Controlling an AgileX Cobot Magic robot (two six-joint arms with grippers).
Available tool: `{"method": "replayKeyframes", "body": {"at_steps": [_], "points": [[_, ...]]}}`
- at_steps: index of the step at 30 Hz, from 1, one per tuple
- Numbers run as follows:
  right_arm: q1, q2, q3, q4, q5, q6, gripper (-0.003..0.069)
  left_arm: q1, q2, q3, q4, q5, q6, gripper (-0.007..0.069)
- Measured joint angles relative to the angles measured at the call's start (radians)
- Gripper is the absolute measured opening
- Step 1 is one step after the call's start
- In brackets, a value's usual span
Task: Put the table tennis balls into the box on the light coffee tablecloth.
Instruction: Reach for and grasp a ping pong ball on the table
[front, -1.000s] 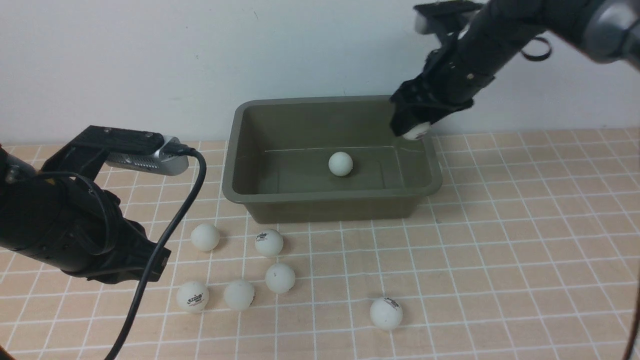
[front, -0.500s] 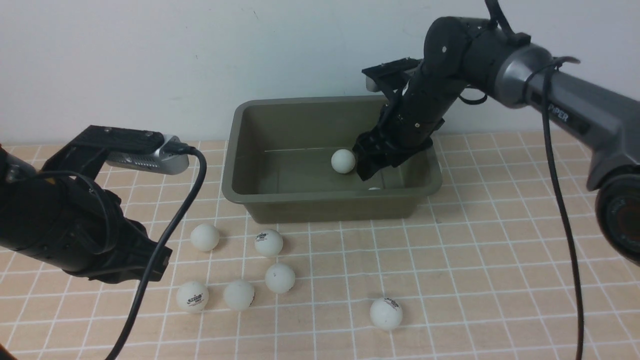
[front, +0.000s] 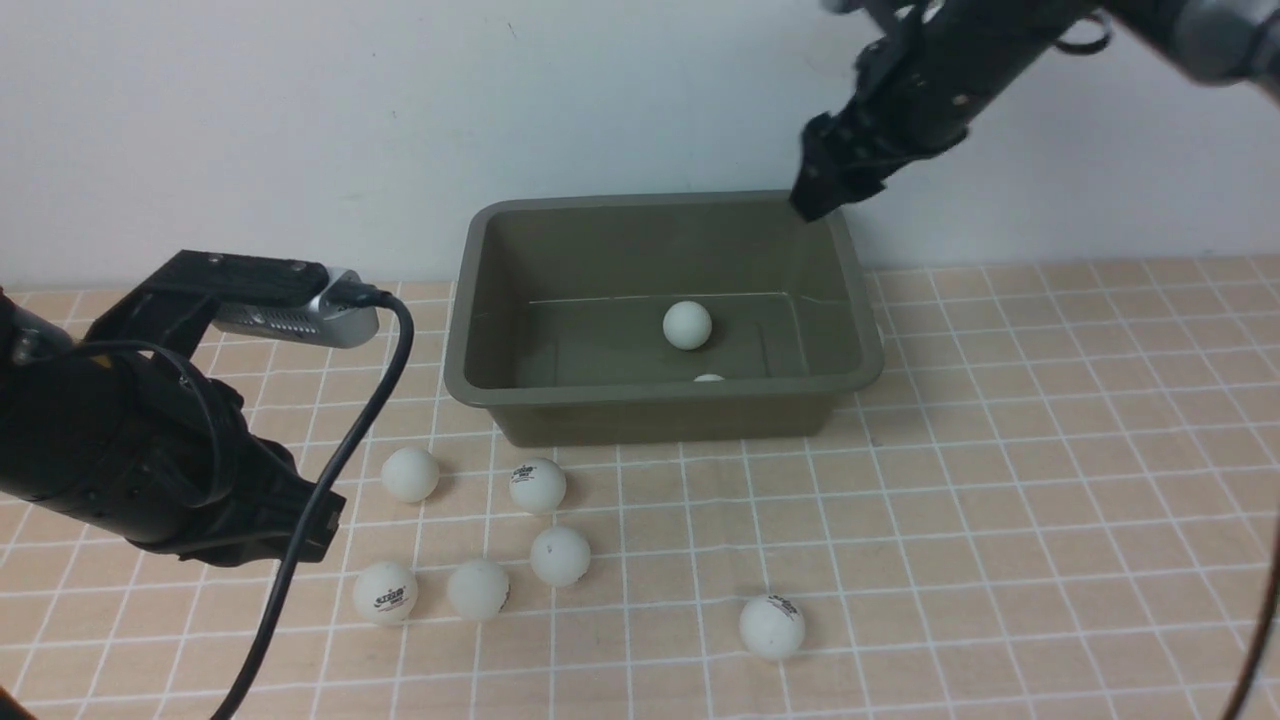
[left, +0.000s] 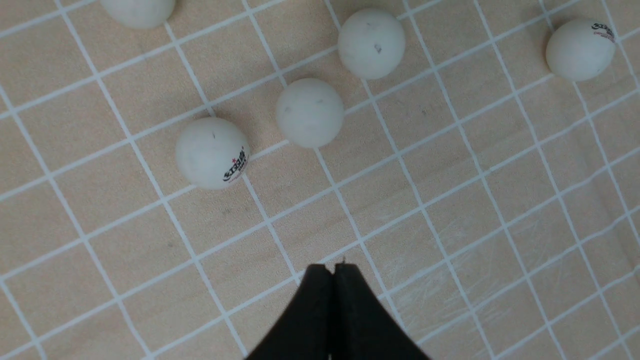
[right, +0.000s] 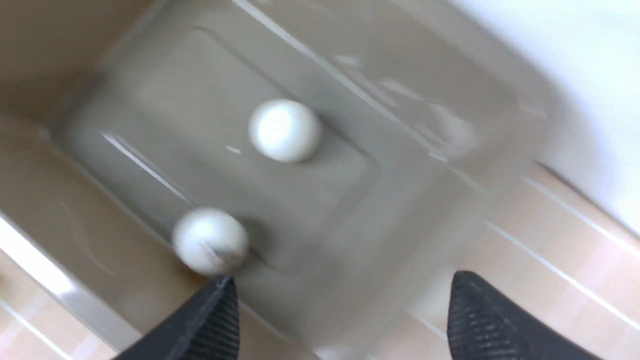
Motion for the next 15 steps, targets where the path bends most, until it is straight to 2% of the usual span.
{"method": "replayKeyframes", "body": {"at_steps": [4, 5, 6, 9, 10, 15], "points": [[-0.148, -0.077, 0.146, 0.024, 0.0, -0.041, 0.0509, 0.0, 0.0, 0.0, 0.0, 0.0, 0.0, -0.0069], [-0.148, -0.077, 0.153, 0.029, 0.0, -0.044, 0.0509, 0.0, 0.0, 0.0, 0.0, 0.0, 0.0, -0.0069], [-0.207, -0.09, 0.213, 0.071, 0.0, -0.074, 0.0509, 0.0, 0.0, 0.0, 0.0, 0.0, 0.0, -0.0069], [-0.26, -0.094, 0.27, 0.14, 0.0, -0.117, 0.0509, 0.0, 0.0, 0.0, -0.001, 0.0, 0.0, -0.0069], [-0.289, -0.095, 0.309, 0.202, -0.002, -0.166, 0.0509, 0.0, 0.0, 0.0, -0.001, 0.0, 0.0, -0.0069], [-0.296, -0.095, 0.358, 0.286, -0.005, -0.325, 0.0509, 0.0, 0.0, 0.0, -0.001, 0.0, 0.0, -0.0069]]}}
